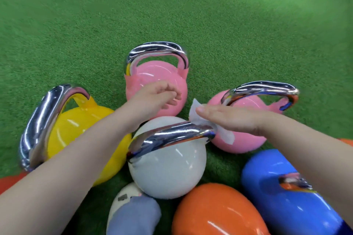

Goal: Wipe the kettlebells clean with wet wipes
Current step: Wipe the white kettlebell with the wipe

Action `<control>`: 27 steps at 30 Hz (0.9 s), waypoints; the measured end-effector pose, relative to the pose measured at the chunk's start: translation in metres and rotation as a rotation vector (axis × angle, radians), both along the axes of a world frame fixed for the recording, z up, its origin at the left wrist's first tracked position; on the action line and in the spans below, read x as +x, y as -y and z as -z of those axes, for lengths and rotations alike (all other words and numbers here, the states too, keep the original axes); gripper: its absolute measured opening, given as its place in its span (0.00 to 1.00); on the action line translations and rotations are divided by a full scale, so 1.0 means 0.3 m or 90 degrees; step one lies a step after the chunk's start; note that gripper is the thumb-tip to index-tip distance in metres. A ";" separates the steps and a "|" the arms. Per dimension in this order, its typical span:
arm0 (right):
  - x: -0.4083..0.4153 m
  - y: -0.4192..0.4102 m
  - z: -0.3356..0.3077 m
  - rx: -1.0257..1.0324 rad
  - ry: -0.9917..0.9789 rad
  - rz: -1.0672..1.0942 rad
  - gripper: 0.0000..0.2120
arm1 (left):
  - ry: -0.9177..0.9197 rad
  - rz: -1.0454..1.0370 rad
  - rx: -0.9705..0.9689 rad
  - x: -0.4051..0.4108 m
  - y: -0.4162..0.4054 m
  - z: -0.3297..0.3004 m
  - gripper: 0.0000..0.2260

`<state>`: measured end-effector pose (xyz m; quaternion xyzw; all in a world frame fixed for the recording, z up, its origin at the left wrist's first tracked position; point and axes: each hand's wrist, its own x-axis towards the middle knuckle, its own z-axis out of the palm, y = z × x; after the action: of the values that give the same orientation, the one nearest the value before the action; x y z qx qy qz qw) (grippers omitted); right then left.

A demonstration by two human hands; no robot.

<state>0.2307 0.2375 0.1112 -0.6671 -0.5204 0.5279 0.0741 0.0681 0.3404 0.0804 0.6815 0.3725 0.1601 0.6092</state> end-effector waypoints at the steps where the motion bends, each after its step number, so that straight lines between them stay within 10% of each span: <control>1: -0.006 0.005 0.012 0.012 -0.056 0.052 0.28 | -0.008 0.017 0.011 0.003 0.010 -0.012 0.08; 15: -0.014 0.027 0.221 0.080 -0.093 0.365 0.13 | -0.113 0.195 0.116 0.072 0.068 -0.083 0.09; 22: -0.124 0.020 0.077 0.279 0.187 0.019 0.12 | -0.094 0.148 0.042 0.052 0.047 -0.069 0.08; 27: -0.038 0.045 0.182 0.273 -0.058 0.193 0.12 | -0.122 0.168 0.044 0.056 0.052 -0.077 0.09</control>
<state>0.2193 0.2240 0.0565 -0.6819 -0.5105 0.4179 0.3158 0.0850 0.3247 0.1035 0.7571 0.3305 0.0255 0.5630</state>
